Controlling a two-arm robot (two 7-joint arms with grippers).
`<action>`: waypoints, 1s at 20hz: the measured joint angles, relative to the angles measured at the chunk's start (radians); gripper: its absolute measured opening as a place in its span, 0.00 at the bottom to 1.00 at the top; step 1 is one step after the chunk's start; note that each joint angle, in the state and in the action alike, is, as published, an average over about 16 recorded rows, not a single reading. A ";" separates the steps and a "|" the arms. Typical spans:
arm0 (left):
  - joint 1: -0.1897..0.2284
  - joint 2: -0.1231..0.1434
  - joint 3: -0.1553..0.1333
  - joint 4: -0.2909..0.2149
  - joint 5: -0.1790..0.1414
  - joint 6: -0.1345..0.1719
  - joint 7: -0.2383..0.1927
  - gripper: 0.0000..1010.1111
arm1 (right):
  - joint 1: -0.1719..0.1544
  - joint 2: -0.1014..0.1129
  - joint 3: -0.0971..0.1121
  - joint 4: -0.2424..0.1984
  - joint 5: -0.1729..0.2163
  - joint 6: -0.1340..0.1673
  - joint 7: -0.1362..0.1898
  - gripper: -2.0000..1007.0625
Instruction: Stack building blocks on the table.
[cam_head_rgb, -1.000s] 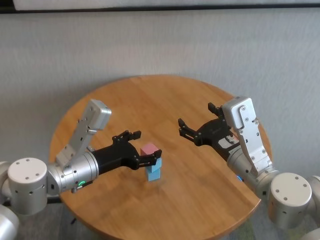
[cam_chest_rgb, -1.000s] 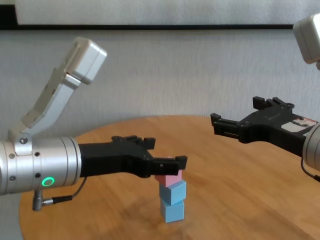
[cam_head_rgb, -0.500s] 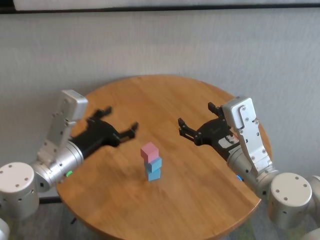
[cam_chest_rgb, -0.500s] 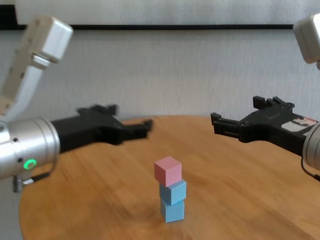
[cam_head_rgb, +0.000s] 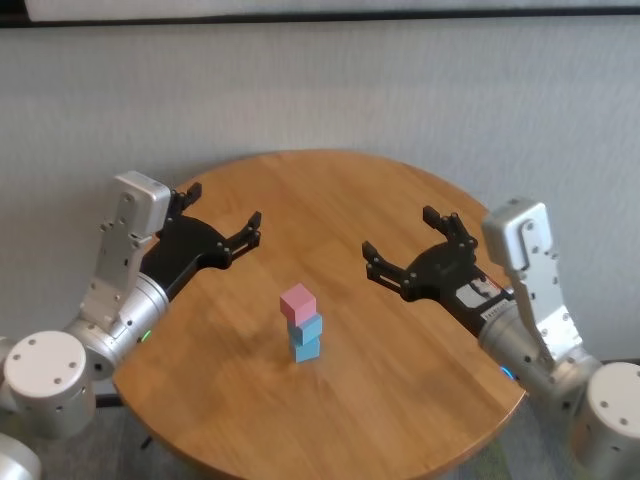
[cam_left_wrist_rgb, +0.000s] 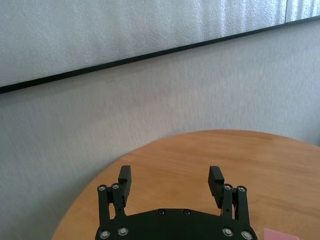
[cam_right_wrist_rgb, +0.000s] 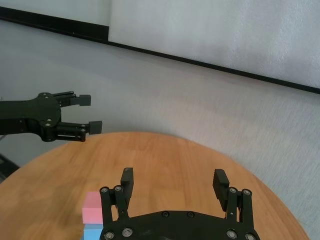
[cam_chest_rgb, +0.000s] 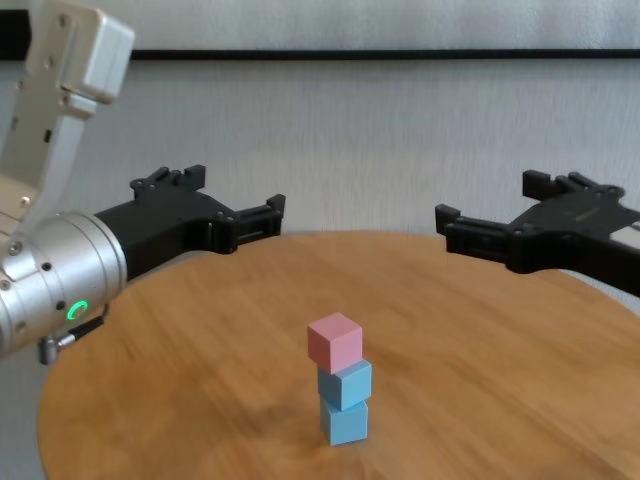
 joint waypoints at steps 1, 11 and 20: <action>0.001 -0.005 -0.001 0.001 0.010 -0.003 0.008 0.99 | -0.008 0.007 0.001 -0.013 0.008 0.003 0.005 1.00; 0.004 -0.033 -0.009 0.017 0.084 -0.004 0.074 0.99 | -0.047 0.065 0.000 -0.093 0.050 0.034 0.032 1.00; 0.002 -0.038 -0.014 0.017 0.101 0.000 0.087 0.99 | -0.046 0.073 -0.004 -0.098 0.052 0.041 0.036 1.00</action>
